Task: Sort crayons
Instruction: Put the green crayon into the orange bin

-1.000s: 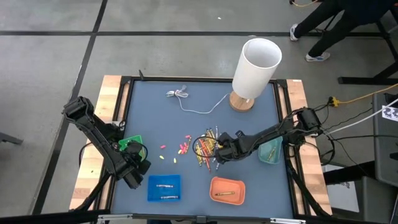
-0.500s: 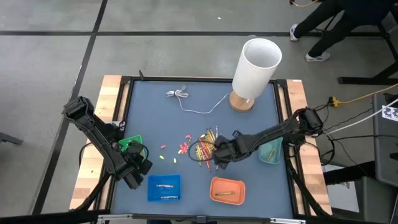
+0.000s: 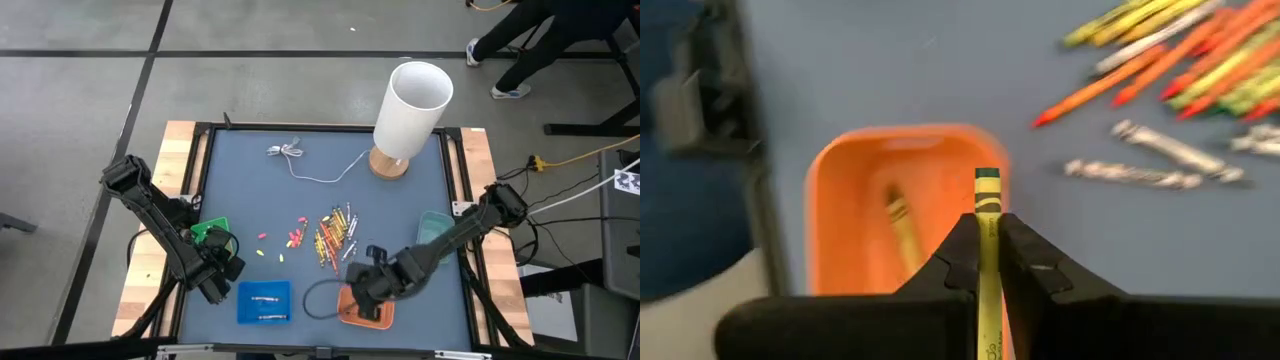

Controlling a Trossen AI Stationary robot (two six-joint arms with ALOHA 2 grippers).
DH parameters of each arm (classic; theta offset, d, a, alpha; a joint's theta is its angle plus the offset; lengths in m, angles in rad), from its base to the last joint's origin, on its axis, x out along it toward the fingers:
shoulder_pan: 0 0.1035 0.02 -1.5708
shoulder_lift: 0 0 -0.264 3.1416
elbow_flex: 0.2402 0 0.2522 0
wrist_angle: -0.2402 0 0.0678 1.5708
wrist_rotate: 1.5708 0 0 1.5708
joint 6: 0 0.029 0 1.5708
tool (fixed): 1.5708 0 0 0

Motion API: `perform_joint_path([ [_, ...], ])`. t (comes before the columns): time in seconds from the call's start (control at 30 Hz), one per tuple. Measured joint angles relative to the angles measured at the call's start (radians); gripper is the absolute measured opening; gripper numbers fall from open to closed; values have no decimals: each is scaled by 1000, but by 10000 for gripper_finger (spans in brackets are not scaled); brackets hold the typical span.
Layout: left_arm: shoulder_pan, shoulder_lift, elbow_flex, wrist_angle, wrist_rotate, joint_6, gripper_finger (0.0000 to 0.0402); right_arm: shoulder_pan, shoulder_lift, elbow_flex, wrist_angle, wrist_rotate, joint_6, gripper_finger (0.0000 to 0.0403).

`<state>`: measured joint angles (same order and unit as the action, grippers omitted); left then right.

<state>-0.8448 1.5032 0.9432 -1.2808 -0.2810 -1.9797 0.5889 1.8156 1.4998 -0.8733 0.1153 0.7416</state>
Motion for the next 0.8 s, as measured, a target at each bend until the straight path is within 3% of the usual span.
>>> perform_joint_path([
  [0.27,0,0,0,1,0,0,85,85,0,0,14,-16,0,21],
  [0.8,0,0,0,11,0,0,85,91,0,0,16,-11,1,21],
])
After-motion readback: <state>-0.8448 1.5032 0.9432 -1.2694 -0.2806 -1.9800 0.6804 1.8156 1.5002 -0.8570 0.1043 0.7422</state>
